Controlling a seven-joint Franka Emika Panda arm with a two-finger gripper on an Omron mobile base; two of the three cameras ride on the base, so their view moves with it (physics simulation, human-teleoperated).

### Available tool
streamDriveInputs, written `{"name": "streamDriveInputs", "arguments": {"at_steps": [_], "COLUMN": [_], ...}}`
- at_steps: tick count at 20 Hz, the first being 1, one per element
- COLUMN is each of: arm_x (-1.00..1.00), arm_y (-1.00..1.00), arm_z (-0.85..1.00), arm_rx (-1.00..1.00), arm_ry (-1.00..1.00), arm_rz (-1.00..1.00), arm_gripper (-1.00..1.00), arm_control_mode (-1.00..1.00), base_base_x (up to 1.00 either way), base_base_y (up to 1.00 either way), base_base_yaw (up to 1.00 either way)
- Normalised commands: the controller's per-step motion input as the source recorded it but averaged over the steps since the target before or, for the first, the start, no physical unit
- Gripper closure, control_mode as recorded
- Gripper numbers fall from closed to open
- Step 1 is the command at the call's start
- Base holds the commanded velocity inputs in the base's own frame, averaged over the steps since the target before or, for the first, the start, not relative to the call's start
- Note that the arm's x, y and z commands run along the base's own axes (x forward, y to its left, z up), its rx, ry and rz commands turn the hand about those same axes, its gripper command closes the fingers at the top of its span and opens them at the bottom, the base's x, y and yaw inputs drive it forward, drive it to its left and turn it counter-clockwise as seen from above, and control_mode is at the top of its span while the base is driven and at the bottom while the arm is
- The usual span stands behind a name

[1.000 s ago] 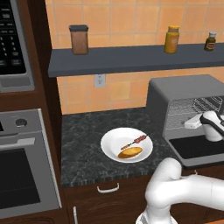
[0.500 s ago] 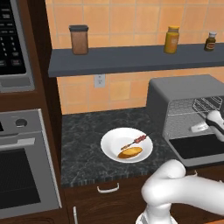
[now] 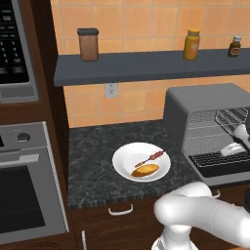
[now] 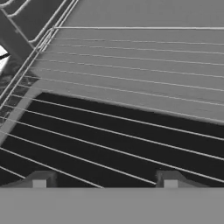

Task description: Pick up the kebab skewer and baguette bread, and place them inside the toaster oven. Close the toaster oven door and start by setting the timer.

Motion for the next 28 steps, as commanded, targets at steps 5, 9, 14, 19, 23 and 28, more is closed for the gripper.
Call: {"name": "streamDriveInputs", "arguments": {"at_steps": [5,9,14,19,23,28], "arm_x": [-0.8,-0.5,0.0,0.03,0.06,0.02], "arm_y": [-0.06,0.77,1.0,1.0,1.0,1.0], "arm_z": [0.65,0.78,0.03,0.0,0.0,0.0], "arm_rx": [-0.02,-0.02,-0.03,0.0,0.0,-0.04], "arm_ry": [0.2,-0.01,-0.01,0.0,0.01,0.0], "arm_rz": [-0.01,-0.01,-0.12,-0.16,-0.25,-0.41], "arm_gripper": [-1.0,-1.0,-1.0,-1.0,-1.0,-1.0], "arm_control_mode": [-1.0,-1.0,-1.0,-1.0,-1.0,-1.0], "base_base_x": [0.0,0.0,0.0,0.0,0.0,0.0], "base_base_y": [0.0,0.0,0.0,0.0,0.0,0.0], "base_base_yaw": [0.0,0.0,0.0,0.0,0.0,0.0]}}
